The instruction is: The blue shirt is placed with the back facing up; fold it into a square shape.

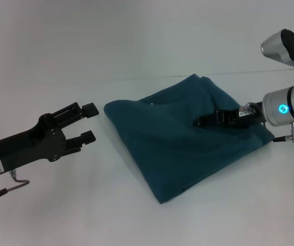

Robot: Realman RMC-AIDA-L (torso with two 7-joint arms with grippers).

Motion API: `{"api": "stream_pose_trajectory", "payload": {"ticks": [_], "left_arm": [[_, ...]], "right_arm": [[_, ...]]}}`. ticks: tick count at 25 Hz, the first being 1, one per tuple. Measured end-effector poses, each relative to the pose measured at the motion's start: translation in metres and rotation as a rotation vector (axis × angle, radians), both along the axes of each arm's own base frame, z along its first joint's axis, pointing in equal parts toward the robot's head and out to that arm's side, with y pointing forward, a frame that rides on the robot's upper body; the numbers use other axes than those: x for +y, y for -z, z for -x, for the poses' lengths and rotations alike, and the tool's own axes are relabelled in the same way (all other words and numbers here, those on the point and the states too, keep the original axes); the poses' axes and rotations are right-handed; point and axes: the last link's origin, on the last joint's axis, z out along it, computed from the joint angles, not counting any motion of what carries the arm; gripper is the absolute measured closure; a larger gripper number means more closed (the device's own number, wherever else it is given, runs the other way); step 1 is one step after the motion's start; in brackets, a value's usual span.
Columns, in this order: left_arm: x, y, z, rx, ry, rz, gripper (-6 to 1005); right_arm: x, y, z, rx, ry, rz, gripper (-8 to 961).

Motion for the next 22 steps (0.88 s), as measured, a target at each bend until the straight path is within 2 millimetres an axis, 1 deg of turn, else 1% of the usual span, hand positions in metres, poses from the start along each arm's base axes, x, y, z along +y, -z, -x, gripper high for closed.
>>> {"api": "stream_pose_trajectory", "payload": {"ticks": [10, 17, 21, 22], "left_arm": [[0.001, 0.000, -0.001, 0.001, 0.000, -0.001, 90], [0.002, 0.000, -0.002, 0.002, 0.002, -0.002, 91], [0.002, 0.000, -0.002, -0.002, -0.001, -0.006, 91], [0.002, 0.000, -0.001, -0.003, -0.003, -0.008, 91]], "right_arm": [[-0.001, 0.000, 0.002, 0.000, -0.013, 0.015, 237], [-0.001, 0.000, 0.005, -0.014, -0.032, 0.027, 395], [0.002, -0.004, 0.010, -0.013, -0.052, 0.023, 486], [0.002, -0.006, 0.012, -0.012, -0.059, 0.026, 535]]}}
